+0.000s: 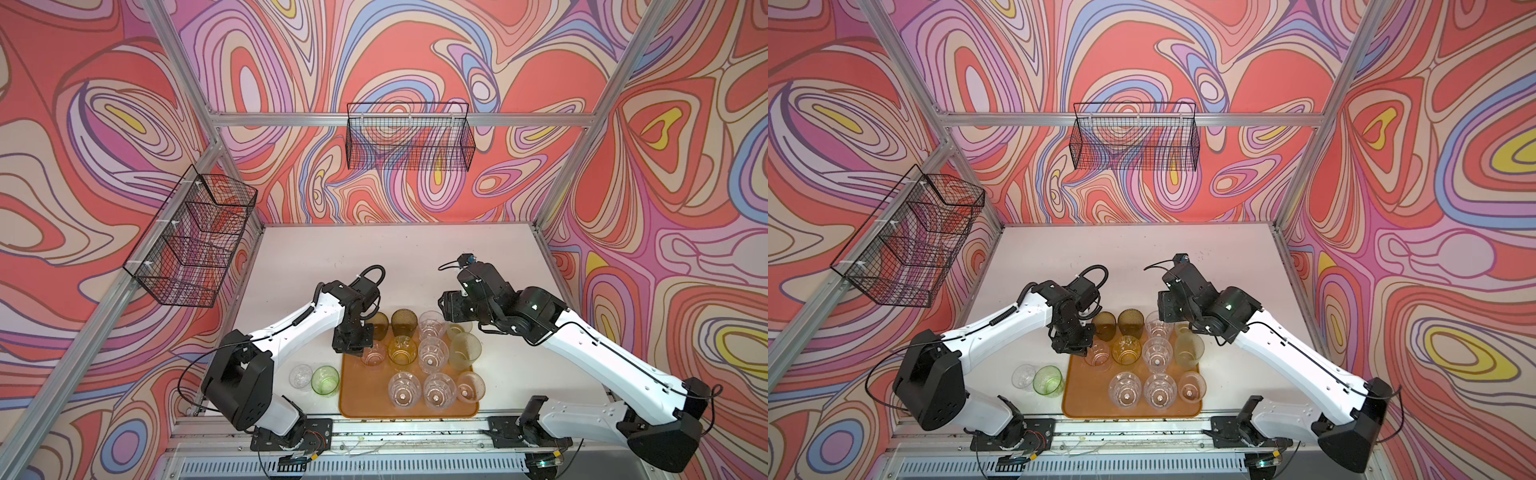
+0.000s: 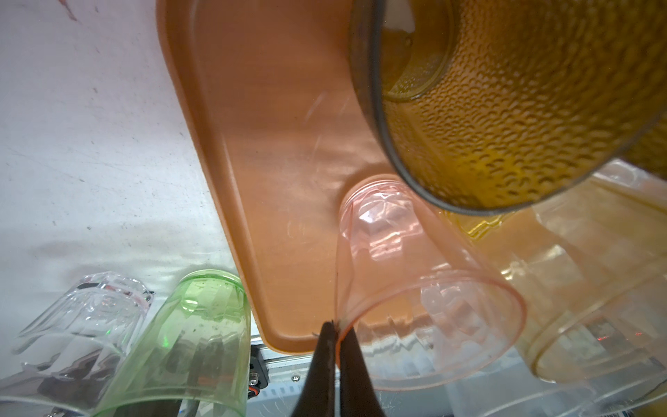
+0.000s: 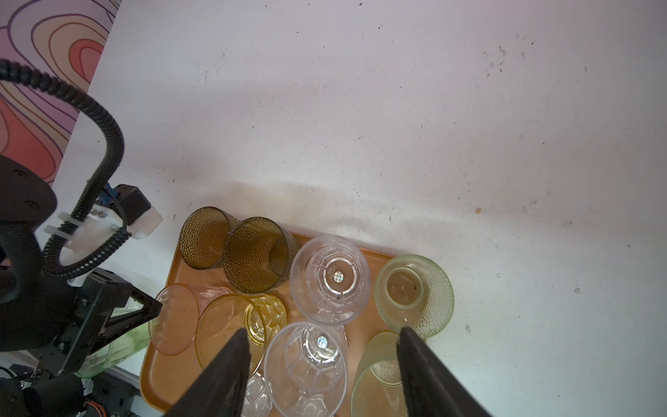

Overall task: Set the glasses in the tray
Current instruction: 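Lower the pink glass onto the tray and open the left gripper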

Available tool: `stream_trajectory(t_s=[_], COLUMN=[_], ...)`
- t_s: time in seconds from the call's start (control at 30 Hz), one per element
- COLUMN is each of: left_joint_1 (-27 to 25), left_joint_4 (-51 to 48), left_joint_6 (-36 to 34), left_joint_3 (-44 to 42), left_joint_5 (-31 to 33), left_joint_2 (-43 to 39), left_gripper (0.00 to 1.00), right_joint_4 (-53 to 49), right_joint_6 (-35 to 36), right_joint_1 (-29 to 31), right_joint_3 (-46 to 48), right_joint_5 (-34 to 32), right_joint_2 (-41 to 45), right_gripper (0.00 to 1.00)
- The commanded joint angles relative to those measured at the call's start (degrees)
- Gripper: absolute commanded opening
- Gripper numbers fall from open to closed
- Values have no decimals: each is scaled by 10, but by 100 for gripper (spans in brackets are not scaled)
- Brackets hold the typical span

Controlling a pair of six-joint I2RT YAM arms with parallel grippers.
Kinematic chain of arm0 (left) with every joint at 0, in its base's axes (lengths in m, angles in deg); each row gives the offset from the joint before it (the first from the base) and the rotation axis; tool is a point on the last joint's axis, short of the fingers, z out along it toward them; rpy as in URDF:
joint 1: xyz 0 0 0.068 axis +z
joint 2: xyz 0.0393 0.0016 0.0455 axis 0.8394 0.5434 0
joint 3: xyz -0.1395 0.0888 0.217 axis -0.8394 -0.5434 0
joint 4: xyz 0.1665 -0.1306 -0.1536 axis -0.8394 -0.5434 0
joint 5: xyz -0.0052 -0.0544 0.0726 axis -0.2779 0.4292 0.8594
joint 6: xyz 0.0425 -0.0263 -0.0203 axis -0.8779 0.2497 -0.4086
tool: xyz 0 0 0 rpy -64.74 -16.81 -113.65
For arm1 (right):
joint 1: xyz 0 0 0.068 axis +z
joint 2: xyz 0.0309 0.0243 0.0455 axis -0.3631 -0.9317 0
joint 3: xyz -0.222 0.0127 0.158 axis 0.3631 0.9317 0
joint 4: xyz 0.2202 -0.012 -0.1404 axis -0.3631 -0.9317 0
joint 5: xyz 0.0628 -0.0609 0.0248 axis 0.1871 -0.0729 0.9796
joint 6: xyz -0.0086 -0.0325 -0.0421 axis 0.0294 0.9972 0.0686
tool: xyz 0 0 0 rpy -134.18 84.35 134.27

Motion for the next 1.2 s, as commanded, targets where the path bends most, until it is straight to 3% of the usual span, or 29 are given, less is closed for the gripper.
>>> stream_trajectory(t_s=[0.0, 0.37, 0.67, 0.87, 1.17], left_joint_1=[-7, -11, -17, -17, -17], left_joint_4=[-5, -6, -15, -30, -82], left_joint_6=[10, 12, 12, 12, 2], left_joint_3=[-4, -2, 8, 23, 67], left_joint_5=[11, 20, 28, 38, 61], left_joint_2=[10, 15, 14, 0, -22], left_gripper=[1, 6, 16, 29, 33], right_joint_4=[3, 5, 5, 5, 4], right_joint_6=[3, 2, 4, 3, 5], right_joint_1=[-2, -2, -2, -2, -2], right_joint_3=[8, 10, 8, 9, 6], right_joint_5=[2, 5, 6, 6, 5], right_joint_2=[8, 7, 5, 6, 9], right_gripper=[67, 67, 67, 67, 67])
